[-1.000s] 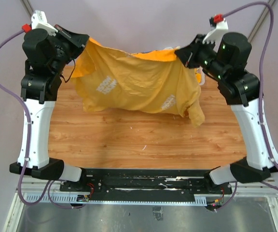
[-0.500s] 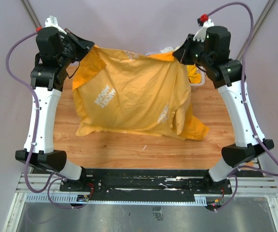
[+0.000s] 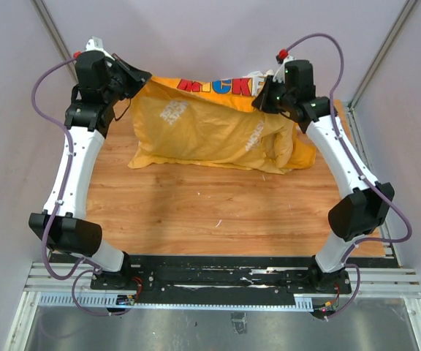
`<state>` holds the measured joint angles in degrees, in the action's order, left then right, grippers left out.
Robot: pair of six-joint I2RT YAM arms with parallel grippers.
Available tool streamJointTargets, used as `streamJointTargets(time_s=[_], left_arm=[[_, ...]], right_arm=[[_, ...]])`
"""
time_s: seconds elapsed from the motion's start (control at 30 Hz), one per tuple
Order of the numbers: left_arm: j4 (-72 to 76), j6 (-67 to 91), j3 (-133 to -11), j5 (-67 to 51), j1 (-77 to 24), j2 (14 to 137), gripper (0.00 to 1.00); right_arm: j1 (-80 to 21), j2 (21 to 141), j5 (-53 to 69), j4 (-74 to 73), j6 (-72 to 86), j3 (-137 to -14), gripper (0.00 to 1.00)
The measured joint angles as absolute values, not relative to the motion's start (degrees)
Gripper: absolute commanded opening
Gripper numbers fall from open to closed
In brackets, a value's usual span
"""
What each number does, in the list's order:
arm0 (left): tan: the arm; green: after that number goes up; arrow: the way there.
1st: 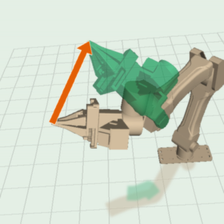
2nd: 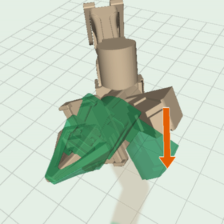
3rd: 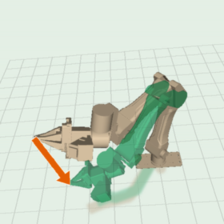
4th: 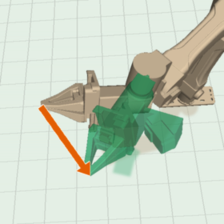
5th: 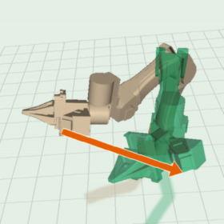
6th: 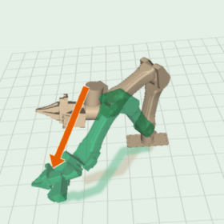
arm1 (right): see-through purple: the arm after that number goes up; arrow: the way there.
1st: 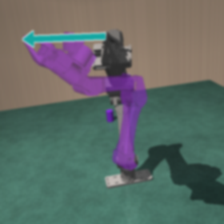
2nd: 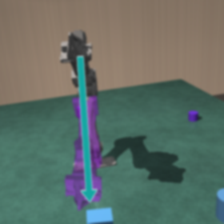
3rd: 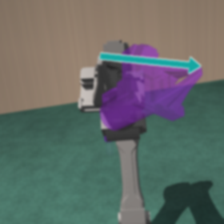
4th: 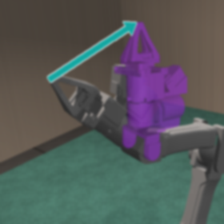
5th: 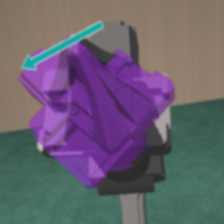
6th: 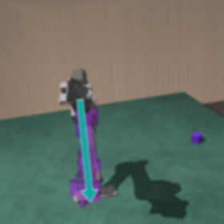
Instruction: Put the pillow into the pillowcase
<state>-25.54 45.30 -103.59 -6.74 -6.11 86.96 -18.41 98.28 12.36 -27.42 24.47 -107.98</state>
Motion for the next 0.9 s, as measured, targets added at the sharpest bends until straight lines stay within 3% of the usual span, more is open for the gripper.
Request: streamJointTargets(time_s=[0.23,0.57,0.77,0.9], left_arm=[[-24.1,45.7,-100.6,-8.6,-6.1,87.0,0.00],[-29.8,46.1,-118.8,-10.4,-5.3,88.8,0.00],[-29.6,46.7,-122.5,-11.9,-4.4,87.8,0.00],[-27.8,47.0,-115.4,-13.2,-4.3,86.3,0.00]], right_arm=[[-18.4,99.2,12.6,-28.0,24.7,-102.2,0.01],[-18.4,95.8,12.0,-36.1,23.1,-132.2,0.01],[-18.6,88.2,11.9,-34.3,22.7,-128.5,0.01],[-18.6,87.6,12.0,-31.5,22.9,-120.7,0.01]])
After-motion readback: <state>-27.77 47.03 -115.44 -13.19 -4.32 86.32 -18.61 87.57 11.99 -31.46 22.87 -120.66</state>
